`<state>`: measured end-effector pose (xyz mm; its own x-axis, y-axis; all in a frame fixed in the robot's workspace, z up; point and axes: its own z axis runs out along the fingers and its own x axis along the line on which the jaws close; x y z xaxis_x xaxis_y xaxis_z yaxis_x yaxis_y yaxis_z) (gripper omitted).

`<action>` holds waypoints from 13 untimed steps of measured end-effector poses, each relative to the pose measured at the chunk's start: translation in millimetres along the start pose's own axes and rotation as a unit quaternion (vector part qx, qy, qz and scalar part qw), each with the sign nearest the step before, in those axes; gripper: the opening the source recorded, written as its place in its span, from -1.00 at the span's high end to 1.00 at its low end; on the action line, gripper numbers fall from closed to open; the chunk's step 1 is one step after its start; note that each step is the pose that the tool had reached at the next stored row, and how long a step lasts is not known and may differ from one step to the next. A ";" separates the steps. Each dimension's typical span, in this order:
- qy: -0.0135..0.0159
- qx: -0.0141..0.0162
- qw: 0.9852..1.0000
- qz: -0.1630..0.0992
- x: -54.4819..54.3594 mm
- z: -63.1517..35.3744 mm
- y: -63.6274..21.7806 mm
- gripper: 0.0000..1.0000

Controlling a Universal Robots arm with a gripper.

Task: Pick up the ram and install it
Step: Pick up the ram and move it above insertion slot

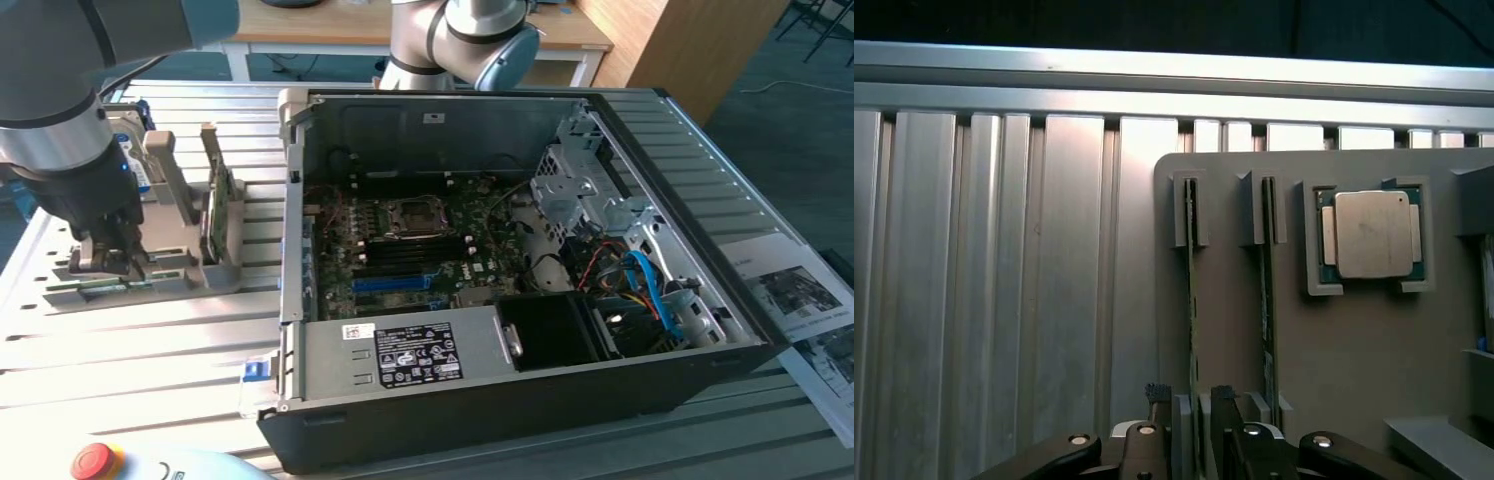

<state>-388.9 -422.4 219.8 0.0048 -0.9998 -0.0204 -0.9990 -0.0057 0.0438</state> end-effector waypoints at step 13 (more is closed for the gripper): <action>0.001 0.002 1.000 0.000 -1.1 0.1 0.6 0.40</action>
<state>-389.5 -421.4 219.7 0.0057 -0.9998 -0.0175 -0.9992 -0.0064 0.0403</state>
